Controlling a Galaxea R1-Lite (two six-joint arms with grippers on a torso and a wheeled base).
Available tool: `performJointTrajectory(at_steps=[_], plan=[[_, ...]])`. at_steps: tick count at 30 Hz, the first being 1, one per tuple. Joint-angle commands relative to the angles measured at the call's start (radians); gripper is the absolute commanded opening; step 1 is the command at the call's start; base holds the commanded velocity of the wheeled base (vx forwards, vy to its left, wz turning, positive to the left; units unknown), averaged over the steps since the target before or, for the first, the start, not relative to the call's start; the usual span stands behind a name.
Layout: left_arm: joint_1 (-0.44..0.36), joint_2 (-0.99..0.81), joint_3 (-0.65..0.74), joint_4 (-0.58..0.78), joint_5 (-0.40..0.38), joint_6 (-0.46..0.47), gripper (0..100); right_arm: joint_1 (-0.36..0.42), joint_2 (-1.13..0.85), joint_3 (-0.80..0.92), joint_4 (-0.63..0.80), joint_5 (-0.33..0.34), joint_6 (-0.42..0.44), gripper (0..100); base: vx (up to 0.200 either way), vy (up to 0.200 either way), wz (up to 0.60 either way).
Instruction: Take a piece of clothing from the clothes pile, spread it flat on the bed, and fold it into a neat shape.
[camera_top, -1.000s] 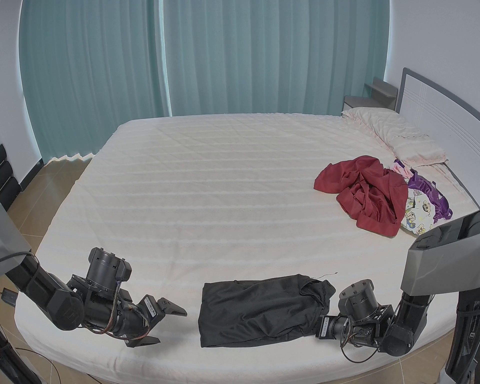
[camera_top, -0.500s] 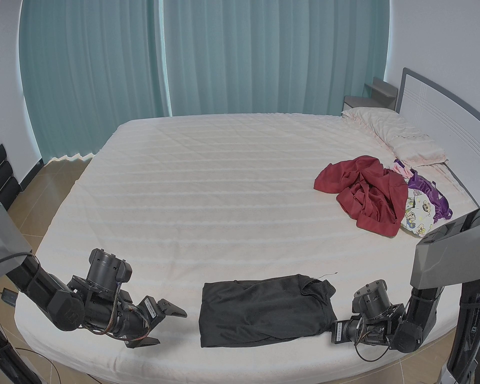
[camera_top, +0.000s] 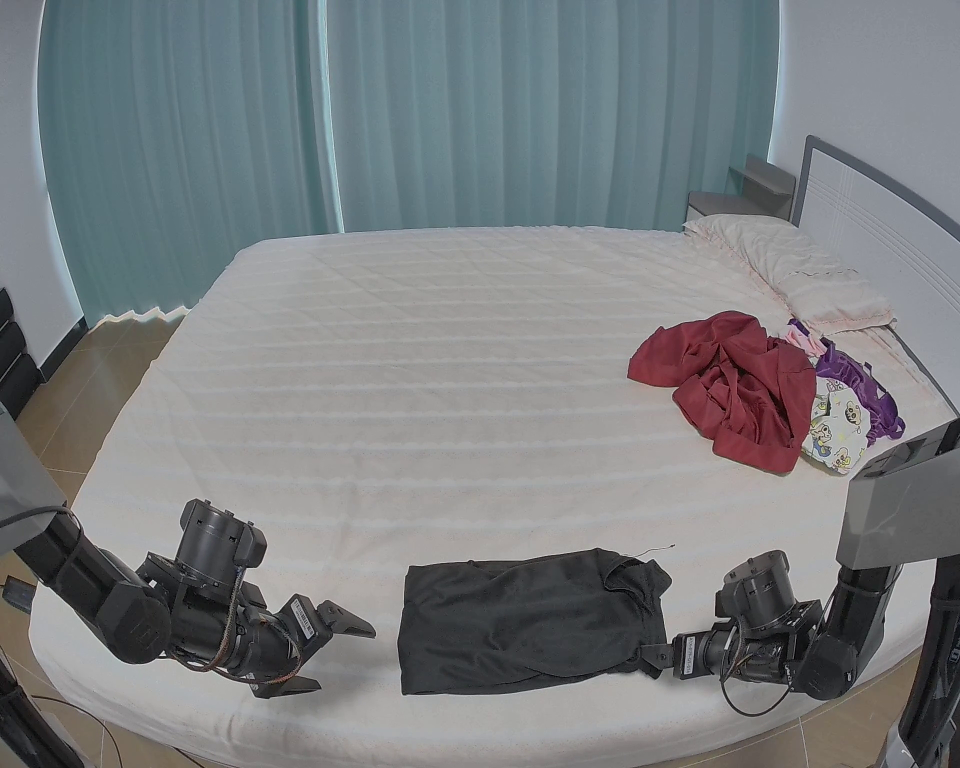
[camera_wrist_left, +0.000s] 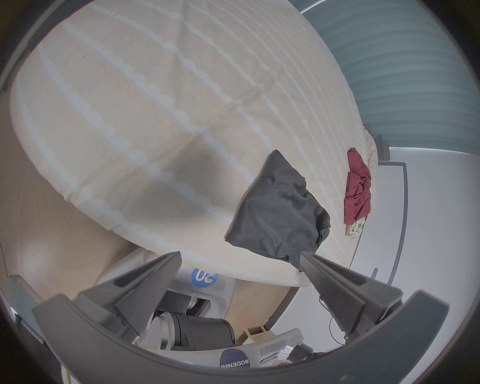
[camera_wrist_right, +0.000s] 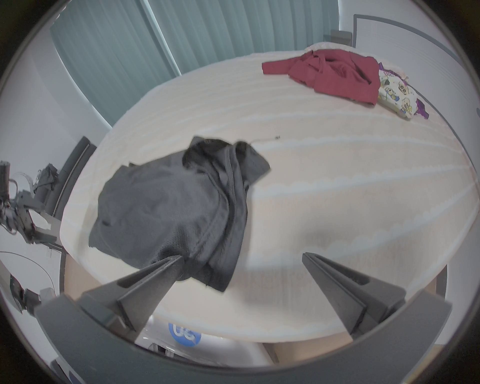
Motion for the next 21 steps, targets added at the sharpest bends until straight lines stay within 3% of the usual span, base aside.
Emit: performJointTrajectory(at_steps=[1, 9, 21], plan=[[-0.003, 0.003, 0.0, 0.0, 0.001, -0.001, 100, -0.045, -0.084, -0.072, -0.002, 0.037, 0.006, 100, 0.0, 0.0, 0.0], [-0.003, 0.003, 0.0, -0.002, 0.001, -0.001, 100, -0.058, 0.079, -0.29, 0.006, 0.037, 0.116, 100, 0.0, 0.0, 0.0], [-0.012, 0.011, -0.002, -0.002, 0.002, -0.001, 100, -0.036, 0.174, -0.449, 0.067, 0.002, 0.081, 100, 0.0, 0.0, 0.0]])
